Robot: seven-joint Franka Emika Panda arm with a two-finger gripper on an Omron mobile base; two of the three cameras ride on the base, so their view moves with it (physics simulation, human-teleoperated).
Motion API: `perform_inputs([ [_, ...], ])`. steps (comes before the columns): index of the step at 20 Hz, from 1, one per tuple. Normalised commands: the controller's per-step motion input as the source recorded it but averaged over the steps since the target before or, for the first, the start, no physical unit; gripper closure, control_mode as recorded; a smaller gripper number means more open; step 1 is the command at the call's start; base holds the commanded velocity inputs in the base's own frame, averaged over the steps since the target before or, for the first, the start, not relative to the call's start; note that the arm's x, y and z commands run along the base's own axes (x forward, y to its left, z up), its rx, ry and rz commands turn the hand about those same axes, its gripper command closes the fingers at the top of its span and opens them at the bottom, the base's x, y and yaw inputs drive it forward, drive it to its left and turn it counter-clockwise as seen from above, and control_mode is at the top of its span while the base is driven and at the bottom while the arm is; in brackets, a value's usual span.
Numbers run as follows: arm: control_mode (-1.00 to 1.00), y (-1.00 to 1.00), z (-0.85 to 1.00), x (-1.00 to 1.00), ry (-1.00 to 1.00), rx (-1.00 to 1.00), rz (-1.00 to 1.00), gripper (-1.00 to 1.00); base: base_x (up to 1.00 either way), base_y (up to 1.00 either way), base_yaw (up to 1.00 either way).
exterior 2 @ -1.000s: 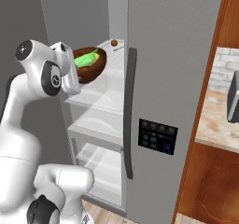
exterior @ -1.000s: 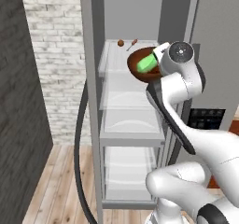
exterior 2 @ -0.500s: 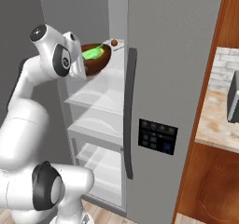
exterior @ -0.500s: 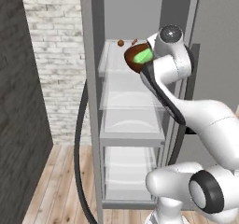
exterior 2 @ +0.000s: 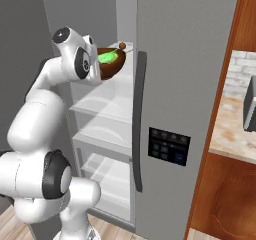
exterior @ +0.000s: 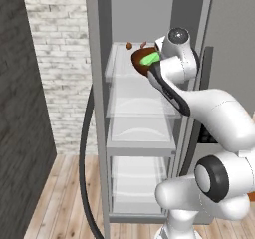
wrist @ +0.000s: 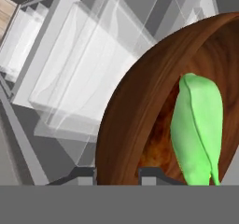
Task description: Pick the chicken drumstick and corn from their plates and place them in the bowl. Then put the bowl in the fridge.
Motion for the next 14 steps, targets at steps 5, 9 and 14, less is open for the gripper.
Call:
perform_inputs([
  [5,-1.0,-0.11,-0.17,0.58,0.0,0.0,0.0,1.0,0.0,0.0,0.0],
  [9,-1.0,-0.06,-0.06,0.58,0.0,0.0,0.0,1.0,0.0,0.0,0.0],
  [14,-1.0,-0.01,-0.07,0.62,0.05,0.0,-0.01,1.0,0.0,0.0,0.0],
])
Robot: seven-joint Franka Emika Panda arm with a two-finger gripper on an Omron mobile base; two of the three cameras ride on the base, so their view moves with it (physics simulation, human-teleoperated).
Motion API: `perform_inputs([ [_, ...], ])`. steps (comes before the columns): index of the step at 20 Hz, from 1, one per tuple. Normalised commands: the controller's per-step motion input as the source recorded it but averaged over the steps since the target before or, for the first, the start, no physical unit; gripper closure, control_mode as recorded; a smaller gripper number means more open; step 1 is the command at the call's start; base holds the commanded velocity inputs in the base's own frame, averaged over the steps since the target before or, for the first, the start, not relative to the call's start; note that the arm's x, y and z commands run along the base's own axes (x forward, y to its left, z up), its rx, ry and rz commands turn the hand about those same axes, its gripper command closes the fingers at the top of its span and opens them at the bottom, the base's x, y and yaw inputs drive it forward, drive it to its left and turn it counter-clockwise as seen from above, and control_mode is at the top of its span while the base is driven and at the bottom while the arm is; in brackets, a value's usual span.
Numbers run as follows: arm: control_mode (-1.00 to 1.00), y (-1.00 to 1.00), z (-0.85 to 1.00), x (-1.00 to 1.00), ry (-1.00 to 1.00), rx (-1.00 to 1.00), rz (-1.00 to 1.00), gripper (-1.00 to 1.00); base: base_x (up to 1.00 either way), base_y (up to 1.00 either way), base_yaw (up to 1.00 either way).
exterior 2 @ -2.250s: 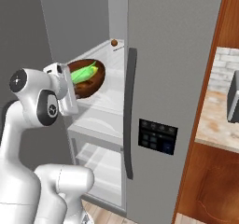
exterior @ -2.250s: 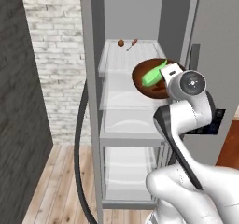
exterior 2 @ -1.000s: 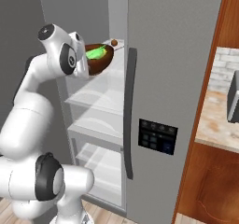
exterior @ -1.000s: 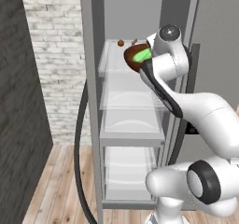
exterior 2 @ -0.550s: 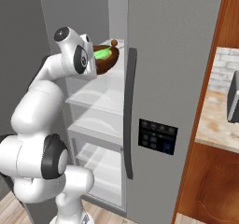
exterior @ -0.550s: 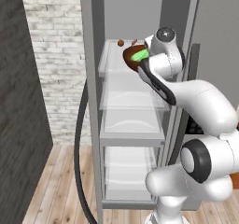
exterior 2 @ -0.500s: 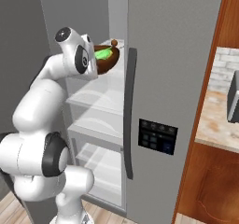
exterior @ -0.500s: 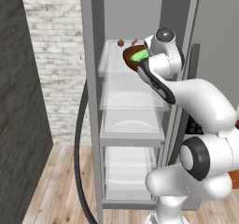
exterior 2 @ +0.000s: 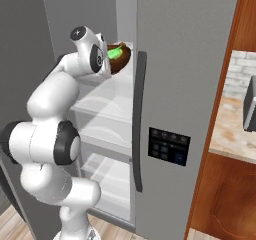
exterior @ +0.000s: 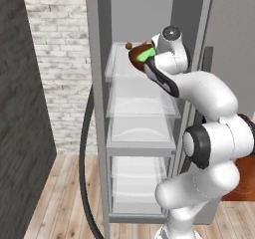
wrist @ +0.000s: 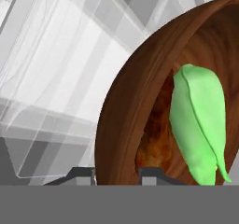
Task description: Pick the chicken drumstick and corn from their plates and place them in the bowl. Then put the bowl in the fridge.
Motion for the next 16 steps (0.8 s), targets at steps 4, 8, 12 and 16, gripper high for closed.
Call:
perform_inputs([
  [4,-1.0,0.0,-0.14,0.61,0.06,0.0,-0.05,1.0,0.0,0.0,0.0],
  [8,-1.0,0.0,-0.21,0.64,0.04,0.01,-0.08,1.0,0.0,0.0,0.0],
  [12,-1.0,0.0,-0.3,0.51,0.03,0.04,-0.08,1.0,0.0,0.0,0.0],
  [16,-1.0,-0.01,-0.22,0.27,0.0,0.07,-0.03,-1.0,0.0,0.0,0.0],
])
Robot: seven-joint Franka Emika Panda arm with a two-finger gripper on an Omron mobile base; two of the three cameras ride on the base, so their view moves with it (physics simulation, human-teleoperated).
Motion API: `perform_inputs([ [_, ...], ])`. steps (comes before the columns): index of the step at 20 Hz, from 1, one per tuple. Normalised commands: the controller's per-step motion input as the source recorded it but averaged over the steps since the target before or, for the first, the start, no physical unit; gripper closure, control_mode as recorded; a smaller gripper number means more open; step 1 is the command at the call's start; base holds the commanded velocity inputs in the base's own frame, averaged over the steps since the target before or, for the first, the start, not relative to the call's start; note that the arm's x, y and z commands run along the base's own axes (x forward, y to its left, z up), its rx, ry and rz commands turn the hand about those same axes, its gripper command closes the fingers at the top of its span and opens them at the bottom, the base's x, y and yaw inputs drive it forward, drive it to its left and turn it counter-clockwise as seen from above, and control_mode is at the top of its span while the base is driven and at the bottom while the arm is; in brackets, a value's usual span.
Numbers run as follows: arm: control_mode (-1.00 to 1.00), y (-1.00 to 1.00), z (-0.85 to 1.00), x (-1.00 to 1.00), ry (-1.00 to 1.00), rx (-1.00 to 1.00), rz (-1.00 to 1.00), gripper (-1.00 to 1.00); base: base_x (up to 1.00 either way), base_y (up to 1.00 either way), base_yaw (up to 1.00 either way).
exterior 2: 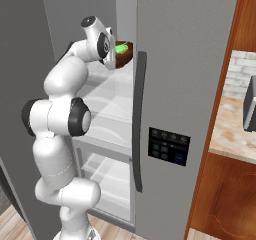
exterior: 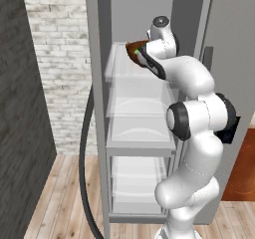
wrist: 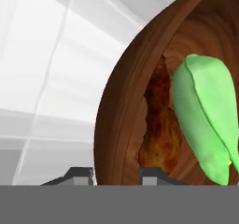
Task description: Pick the chicken drumstick and corn from their plates and place them in the bowl. Then put the bowl in the fridge.
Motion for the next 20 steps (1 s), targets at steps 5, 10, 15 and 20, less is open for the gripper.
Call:
perform_inputs([
  [5,-1.0,-0.05,-0.01,-0.47,-0.06,0.14,0.0,-1.0,0.0,0.0,0.0],
  [10,-1.0,-0.07,-0.01,-0.67,-0.13,0.14,0.0,-1.0,0.0,0.0,0.0],
  [15,-1.0,-0.09,-0.01,-0.88,-0.03,0.06,0.0,-1.0,0.0,0.0,0.0],
  [20,-1.0,-0.05,-0.22,-0.94,-0.06,0.02,0.0,-1.0,0.0,0.0,0.0],
])
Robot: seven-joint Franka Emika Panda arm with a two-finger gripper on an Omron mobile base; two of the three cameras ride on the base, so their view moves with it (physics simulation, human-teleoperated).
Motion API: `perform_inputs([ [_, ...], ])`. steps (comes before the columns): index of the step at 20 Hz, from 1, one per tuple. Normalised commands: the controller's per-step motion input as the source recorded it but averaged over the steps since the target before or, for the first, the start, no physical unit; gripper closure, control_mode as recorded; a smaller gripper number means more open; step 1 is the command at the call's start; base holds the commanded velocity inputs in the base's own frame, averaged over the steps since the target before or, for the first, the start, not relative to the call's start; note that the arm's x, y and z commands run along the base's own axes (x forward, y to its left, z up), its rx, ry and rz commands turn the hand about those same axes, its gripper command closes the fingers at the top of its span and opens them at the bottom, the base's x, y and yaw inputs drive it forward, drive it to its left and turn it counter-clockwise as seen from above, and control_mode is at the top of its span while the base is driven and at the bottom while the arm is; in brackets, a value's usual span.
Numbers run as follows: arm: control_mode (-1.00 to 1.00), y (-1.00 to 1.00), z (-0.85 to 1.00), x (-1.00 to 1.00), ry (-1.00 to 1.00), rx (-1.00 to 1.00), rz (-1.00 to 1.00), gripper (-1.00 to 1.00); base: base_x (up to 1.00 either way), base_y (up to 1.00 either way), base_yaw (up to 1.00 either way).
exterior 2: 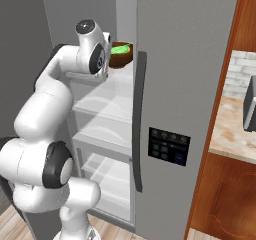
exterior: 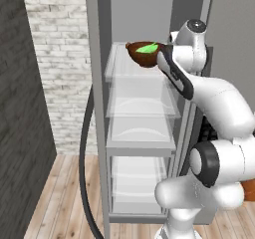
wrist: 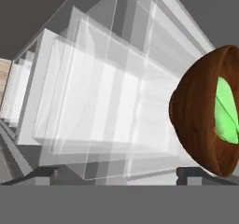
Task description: Pick the chicken drumstick and corn from their plates and place them in the bowl. Then put the bowl in the fridge.
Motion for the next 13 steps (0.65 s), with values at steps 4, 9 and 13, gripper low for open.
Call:
perform_inputs([
  [4,-1.0,0.0,-0.47,-0.94,0.0,0.0,0.0,-1.0,0.0,0.0,0.0],
  [9,-1.0,0.06,-0.69,-0.94,0.01,0.0,0.0,-1.0,0.0,0.0,0.0],
  [13,-1.0,0.15,-0.76,-0.94,0.01,0.0,0.0,-1.0,0.0,0.0,0.0],
])
